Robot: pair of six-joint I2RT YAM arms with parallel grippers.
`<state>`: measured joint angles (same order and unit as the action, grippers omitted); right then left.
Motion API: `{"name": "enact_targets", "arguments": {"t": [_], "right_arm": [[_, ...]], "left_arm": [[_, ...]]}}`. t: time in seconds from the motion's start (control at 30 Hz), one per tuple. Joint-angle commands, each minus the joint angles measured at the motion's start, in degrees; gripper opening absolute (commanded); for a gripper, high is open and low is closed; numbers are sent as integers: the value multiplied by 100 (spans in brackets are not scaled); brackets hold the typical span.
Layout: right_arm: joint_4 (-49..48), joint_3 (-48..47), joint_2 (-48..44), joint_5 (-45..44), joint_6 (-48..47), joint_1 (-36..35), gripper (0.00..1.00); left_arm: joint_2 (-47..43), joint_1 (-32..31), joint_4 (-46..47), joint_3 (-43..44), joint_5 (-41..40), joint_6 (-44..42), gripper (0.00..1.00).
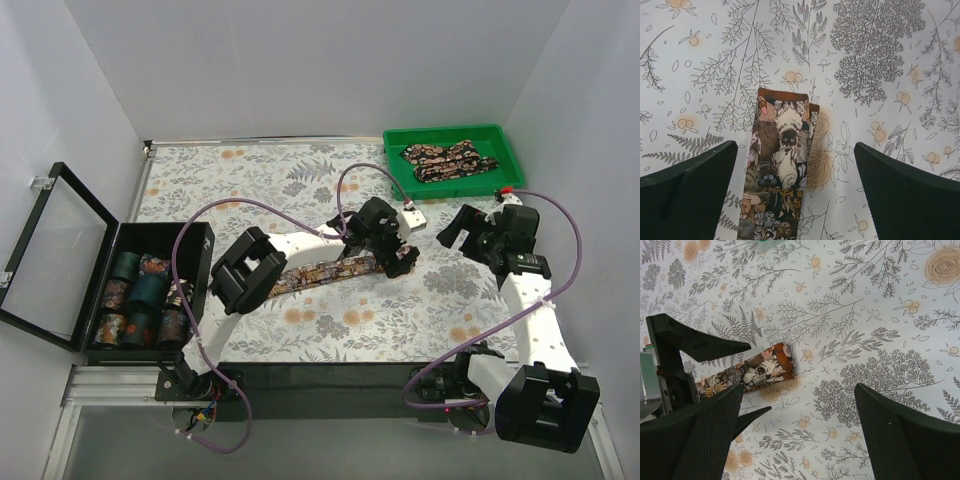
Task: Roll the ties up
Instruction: Roll the tie
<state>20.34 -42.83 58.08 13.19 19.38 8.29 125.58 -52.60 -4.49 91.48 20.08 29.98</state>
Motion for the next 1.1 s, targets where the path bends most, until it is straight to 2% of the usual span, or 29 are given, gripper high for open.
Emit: {"name": "enact_targets", "arguments": {"t": [0.0, 0.5, 0.63, 0.87, 1.07], "right_arm": [[234, 82, -139, -115, -13, 32, 83], [392, 117, 10, 298, -22, 32, 82], [383, 108, 71, 324, -48, 23, 82], [261, 196, 133, 421, -83, 23, 81], [163, 328, 133, 553, -101, 32, 80]], "left_arm": [[63, -75, -26, 274, 75, -484, 98], [740, -207, 712, 441, -355, -511, 96], [863, -225, 862, 397, -434, -440, 89], [907, -224, 897, 169, -443, -528, 56], [889, -216, 845, 54, -312, -660, 45]]}}
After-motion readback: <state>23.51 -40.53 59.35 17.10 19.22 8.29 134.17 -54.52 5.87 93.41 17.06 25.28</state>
